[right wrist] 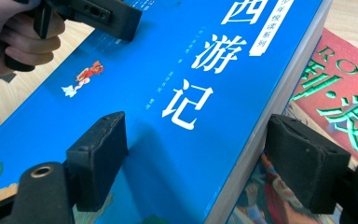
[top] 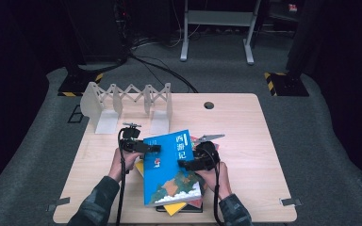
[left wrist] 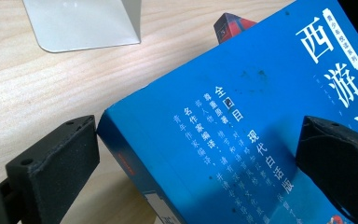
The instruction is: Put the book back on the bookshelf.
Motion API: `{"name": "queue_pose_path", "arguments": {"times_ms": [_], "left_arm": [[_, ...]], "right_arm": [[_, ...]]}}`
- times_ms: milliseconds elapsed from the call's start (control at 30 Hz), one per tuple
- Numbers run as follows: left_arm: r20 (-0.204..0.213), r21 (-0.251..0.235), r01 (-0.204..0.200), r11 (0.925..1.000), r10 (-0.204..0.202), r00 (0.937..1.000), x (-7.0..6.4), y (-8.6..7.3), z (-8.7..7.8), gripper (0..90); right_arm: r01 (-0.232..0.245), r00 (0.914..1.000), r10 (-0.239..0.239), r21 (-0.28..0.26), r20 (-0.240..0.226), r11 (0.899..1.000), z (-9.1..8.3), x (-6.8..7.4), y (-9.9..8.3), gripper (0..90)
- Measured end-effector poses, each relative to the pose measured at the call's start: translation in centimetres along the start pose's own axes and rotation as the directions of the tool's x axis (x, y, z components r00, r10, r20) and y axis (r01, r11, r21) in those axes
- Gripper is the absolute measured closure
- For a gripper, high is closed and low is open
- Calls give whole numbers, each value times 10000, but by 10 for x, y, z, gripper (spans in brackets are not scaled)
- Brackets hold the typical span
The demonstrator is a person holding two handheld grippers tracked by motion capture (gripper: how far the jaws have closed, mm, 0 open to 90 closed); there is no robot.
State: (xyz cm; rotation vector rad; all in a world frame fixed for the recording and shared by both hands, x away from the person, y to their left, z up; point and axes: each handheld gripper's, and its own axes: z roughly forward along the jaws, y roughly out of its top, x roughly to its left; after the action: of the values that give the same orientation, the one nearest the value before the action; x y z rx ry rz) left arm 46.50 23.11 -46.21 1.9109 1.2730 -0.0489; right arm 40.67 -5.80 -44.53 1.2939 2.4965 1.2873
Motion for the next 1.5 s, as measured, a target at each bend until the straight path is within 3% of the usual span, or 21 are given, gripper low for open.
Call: {"name": "queue_pose_path", "arguments": {"times_ms": [367, 433, 500, 600, 733, 767, 800, 900, 1033, 1167, 1300, 1333, 1367, 1500], "left_arm": [[-21, 206, 284, 9994, -284, 9996, 3, 0, -4, 0], [-92, 278, 61, 9996, -59, 9999, 6, 1, -6, 0], [-237, 208, 111, 9997, -106, 9997, 5, 1, -8, 0], [-637, 161, -160, 9997, 170, 9978, 7, 1, -13, 0], [-325, 0, 19, 10000, -19, 9995, 12, -3, -14, 2], [-169, -79, 184, 9998, -185, 9997, 14, -6, -14, 2], [245, -239, 634, 9977, -628, 9977, 21, -10, -13, 0], [628, -205, 1014, 9946, -999, 9930, 28, -12, -11, 0], [724, -45, 884, 9961, -878, 9935, 24, -9, -7, 0], [709, -10, 1018, 9948, -1015, 9923, 24, -8, -7, 0], [442, -19, 723, 9974, -722, 9964, 18, -5, -11, 11], [394, -180, 685, 9975, -677, 9969, 17, -4, -13, 17], [624, -360, 694, 9969, -671, 9958, 17, -3, -20, 24], [756, -528, 822, 9952, -781, 9941, 16, -2, -24, 42]], "right_arm": [[-57, 9999, 56, -143, -89, 9999, 5, 2, 1, 210], [-56, 10000, 55, -170, -81, 9998, 6, 3, 1, 210], [-66, 9999, 63, -264, -125, 9996, 8, 4, 1, 210], [-93, 9999, 88, -408, -127, 9991, 15, 9, 3, 211], [-29, 9996, 23, -225, -274, 9997, 15, 8, 6, 220], [-45, 9995, 40, -182, -301, 9998, 15, 7, 6, 226], [-110, 9989, 105, -117, -446, 9999, 13, 5, 5, 235], [-73, 9987, 69, -69, -509, 9999, 11, 5, 3, 240], [-172, 9981, 171, -13, -591, 9999, 11, 5, 4, 238], [-195, 9976, 191, -55, -662, 9998, 12, 4, 3, 238], [-241, 9982, 236, -83, -545, 9997, 13, 4, 3, 236], [-232, 9982, 226, -105, -559, 9997, 13, 4, 3, 236], [-231, 9981, 225, -112, -575, 9997, 13, 4, 3, 236], [-275, 9975, 261, -196, -656, 9994, 13, 3, 2, 237]]}}
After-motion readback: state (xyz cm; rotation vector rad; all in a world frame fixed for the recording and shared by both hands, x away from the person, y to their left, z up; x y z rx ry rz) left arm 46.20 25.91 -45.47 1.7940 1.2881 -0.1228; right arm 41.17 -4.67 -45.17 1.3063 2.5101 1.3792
